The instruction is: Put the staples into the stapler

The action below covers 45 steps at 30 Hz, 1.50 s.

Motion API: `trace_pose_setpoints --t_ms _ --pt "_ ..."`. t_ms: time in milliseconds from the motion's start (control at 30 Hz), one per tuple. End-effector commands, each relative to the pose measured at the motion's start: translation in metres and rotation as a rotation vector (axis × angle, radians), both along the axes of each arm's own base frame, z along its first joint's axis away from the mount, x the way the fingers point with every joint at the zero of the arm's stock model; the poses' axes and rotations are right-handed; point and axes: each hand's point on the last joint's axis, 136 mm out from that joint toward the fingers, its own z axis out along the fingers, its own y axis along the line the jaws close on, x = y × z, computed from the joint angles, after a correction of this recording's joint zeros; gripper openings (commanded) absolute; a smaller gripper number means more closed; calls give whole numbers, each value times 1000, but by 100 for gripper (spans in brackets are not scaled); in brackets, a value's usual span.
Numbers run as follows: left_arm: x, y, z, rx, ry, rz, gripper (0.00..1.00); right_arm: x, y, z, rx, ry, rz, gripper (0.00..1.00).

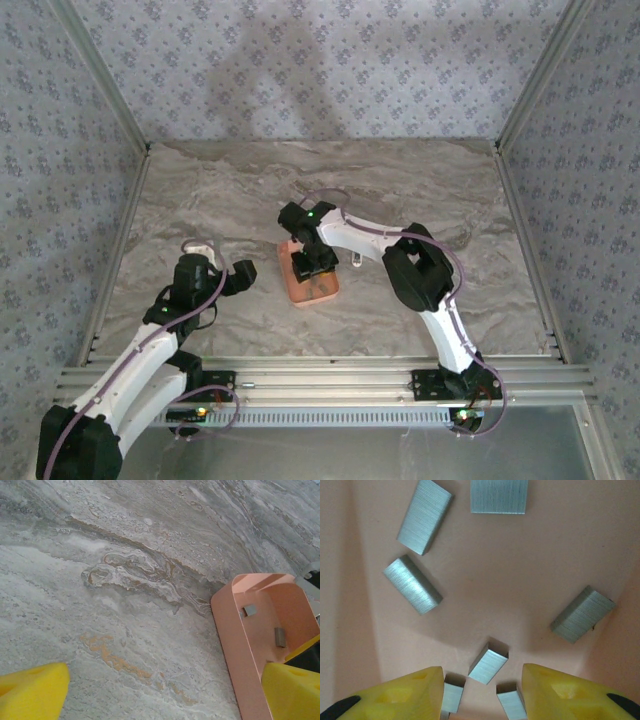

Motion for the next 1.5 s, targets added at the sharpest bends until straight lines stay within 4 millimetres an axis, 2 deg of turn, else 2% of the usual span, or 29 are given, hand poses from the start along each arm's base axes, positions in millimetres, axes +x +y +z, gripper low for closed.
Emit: trace_pose_setpoints --t_ms 0,233,567,933,1133,1467 --pt "2 5 5 18 -28 10 98 -5 -2 0 -35 25 -10 45" --pt "1 7 7 31 -32 8 98 -1 1 -8 -29 31 -33 38" --pt "0 10 10 30 -44 14 98 -1 -4 -17 -71 34 -32 37" --pt "1 10 10 33 -47 9 98 5 0 -23 -54 5 -31 24" --pt "2 10 15 28 -61 11 98 10 5 -12 -2 -53 -37 21" --pt "7 3 22 -10 -76 -3 97 21 11 29 147 -206 -74 18"
